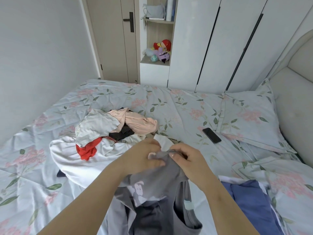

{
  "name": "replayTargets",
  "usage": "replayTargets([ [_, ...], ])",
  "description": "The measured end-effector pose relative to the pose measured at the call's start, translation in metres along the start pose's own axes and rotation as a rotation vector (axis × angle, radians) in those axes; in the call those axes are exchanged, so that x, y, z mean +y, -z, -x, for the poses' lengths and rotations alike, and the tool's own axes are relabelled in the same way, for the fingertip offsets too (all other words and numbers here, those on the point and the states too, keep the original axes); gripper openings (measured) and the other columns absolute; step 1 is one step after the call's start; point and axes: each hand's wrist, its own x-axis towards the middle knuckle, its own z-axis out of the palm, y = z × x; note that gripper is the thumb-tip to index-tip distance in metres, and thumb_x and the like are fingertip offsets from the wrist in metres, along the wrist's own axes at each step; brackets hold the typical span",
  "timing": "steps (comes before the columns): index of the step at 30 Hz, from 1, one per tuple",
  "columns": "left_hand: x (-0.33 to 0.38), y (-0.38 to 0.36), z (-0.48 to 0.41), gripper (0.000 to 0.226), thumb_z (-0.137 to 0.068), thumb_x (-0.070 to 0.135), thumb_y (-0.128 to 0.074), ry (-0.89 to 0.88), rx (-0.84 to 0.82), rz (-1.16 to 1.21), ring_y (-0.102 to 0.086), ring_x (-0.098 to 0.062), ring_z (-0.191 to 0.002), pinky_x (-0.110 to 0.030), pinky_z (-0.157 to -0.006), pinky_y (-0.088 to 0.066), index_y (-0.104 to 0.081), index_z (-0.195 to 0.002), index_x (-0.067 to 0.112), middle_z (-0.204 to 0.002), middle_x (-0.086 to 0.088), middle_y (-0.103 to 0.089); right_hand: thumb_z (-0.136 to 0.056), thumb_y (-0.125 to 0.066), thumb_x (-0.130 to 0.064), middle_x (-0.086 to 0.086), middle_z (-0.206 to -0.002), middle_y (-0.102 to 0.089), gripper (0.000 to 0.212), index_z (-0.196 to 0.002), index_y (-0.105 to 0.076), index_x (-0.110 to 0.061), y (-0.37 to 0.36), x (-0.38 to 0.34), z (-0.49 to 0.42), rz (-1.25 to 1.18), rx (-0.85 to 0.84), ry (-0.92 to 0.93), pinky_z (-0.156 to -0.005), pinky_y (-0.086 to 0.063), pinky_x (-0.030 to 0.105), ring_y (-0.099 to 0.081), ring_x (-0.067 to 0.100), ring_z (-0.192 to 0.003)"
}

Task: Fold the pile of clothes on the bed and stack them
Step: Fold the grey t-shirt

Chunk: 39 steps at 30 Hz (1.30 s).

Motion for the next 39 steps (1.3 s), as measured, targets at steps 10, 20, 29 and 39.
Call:
replayTargets([
  [10,0.031,0.017,0.000,0.025,-0.094,0.011,-0.054,0.088,0.239,0.505,-0.039,-0.002,-0.056,-0.014,-0.053,-0.031,-0.048,-0.070,0.012,-0.061,0.009,-0.043,-0.082,-0.063,-0.026,-0.013,-0.059,-0.054,0.019,-0.068,-0.054,-0.017,-0.005,0.064,0.032,0.130,-0.210,-0.359,-0.056,-0.035,0.015,-0.049,0.001,-0.056],
  [20,0.064,0.022,0.009,0.014,-0.094,0.011,-0.046,0.121,0.384,1.012,-0.061,-0.004,-0.064,-0.016,-0.059,-0.050,-0.053,-0.082,0.011,-0.067,0.005,-0.064,-0.077,-0.070,-0.033,-0.007,-0.102,-0.064,0.045,-0.114,-0.044,-0.036,-0.019,0.078,0.074,-0.108,-0.459,-0.525,-0.076,-0.049,0.014,-0.063,0.005,-0.093],
  [29,0.067,0.037,0.041,0.017,-0.097,0.013,-0.047,0.189,0.548,0.839,-0.058,-0.006,-0.066,-0.018,-0.061,-0.047,-0.055,-0.082,0.014,-0.070,0.007,-0.063,-0.095,-0.043,-0.018,0.002,-0.065,-0.038,0.021,-0.075,-0.037,-0.015,-0.007,0.089,0.088,0.157,-0.203,-0.595,-0.055,-0.032,0.023,-0.041,0.016,-0.057],
  [39,0.026,0.089,0.098,0.009,-0.082,0.025,-0.072,0.301,0.440,-0.222,-0.055,-0.014,-0.078,-0.019,-0.064,-0.036,-0.065,-0.077,0.021,-0.078,0.003,-0.064,-0.090,-0.063,-0.018,0.000,-0.071,-0.055,0.011,-0.085,-0.055,-0.011,0.025,-0.003,0.062,-0.208,0.288,-0.333,-0.056,-0.047,0.016,-0.054,0.008,-0.053],
])
